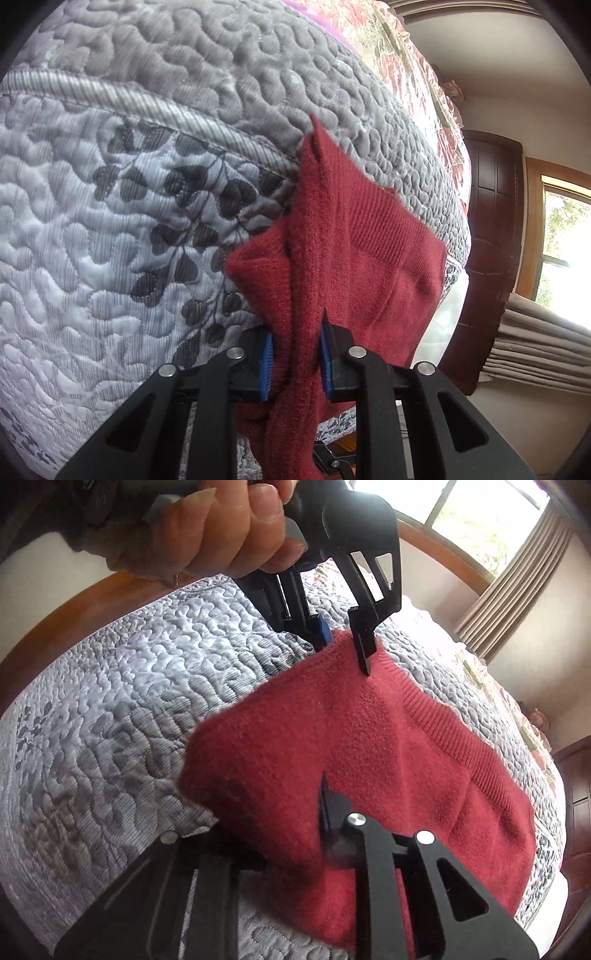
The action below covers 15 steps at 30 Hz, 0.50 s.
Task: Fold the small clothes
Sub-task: 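Lift the edge with the left gripper and fold it over the sweater, release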
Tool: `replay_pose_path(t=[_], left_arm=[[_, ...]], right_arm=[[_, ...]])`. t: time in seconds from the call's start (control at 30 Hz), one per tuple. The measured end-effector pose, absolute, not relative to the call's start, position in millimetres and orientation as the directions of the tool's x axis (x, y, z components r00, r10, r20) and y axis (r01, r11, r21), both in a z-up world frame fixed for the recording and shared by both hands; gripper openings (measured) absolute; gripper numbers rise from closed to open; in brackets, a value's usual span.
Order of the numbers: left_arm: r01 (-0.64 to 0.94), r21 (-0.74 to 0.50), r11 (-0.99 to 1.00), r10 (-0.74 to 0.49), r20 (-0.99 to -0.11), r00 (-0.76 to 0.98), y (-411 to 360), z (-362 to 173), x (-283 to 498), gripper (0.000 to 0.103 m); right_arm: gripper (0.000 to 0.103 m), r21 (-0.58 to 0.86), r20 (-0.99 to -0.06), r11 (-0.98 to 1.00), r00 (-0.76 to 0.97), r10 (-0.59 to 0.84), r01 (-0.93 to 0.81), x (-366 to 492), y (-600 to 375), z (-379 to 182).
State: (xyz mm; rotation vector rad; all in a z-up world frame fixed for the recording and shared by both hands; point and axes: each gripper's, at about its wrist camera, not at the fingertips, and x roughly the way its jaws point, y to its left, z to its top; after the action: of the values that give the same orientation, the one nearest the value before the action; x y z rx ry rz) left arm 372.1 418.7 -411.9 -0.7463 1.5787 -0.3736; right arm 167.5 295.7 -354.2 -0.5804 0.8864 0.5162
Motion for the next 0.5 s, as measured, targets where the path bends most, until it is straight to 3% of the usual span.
replay_pose_path(t=[0.5], left_arm=[[-0.178,-0.557,0.811,-0.556,-0.829,0.059,360.3,-322.2,353.3,0.017]], right_arm=[[0.016,-0.135,-0.827,0.84,0.527,0.197,-0.526,163.1,239.3,-289.6]])
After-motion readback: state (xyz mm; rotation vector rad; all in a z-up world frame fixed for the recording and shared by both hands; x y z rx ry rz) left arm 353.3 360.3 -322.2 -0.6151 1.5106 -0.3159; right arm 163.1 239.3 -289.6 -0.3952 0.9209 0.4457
